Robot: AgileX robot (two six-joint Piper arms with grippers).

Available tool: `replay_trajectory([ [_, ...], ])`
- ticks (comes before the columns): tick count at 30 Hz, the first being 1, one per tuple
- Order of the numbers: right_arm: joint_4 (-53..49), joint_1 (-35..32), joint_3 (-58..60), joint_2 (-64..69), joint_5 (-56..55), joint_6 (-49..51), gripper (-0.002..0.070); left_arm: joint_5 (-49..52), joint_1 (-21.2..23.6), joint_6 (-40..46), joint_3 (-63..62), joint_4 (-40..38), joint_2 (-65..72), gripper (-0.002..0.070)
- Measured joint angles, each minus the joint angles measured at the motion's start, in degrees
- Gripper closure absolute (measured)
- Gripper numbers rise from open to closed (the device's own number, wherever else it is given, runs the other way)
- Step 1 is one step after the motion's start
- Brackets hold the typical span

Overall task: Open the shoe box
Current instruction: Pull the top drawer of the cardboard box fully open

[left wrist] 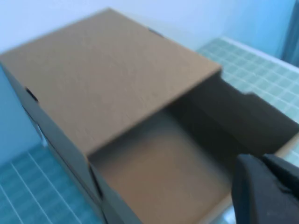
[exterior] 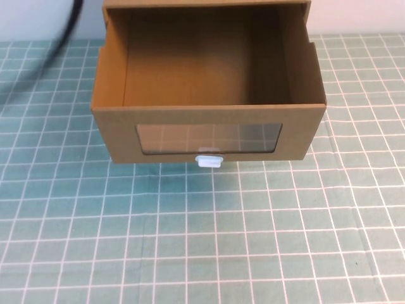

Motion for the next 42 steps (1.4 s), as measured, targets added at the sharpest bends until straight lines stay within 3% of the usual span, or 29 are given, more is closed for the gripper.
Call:
replay_trajectory([
  [4, 7.01, 0.0, 4.81, -5.13, -6.9, -2.46, 0.0689, -1.11, 0.0, 0.0, 15.68, 1.91, -10.23, 0.068],
  [8, 8.04, 0.0, 8.57, -7.49, -9.98, -2.73, 0.0689, -9.05, 0.0, 0.0, 35.18, 3.28, -20.56, 0.068],
  [16, 8.83, 0.0, 11.81, -7.81, -10.46, -2.81, 0.0689, -25.54, 0.0, 0.0, 59.08, -3.38, -36.85, 0.068],
  [20, 8.83, 0.0, 11.81, -7.81, -10.46, -2.86, 0.0689, -29.74, 0.0, 0.0, 63.63, -4.5, -39.6, 0.068],
  [42, 8.87, 0.0, 11.81, -7.81, -10.58, -2.94, 0.0689, -32.14, 0.0, 0.5, 67.58, -2.81, -42.03, 0.068],
])
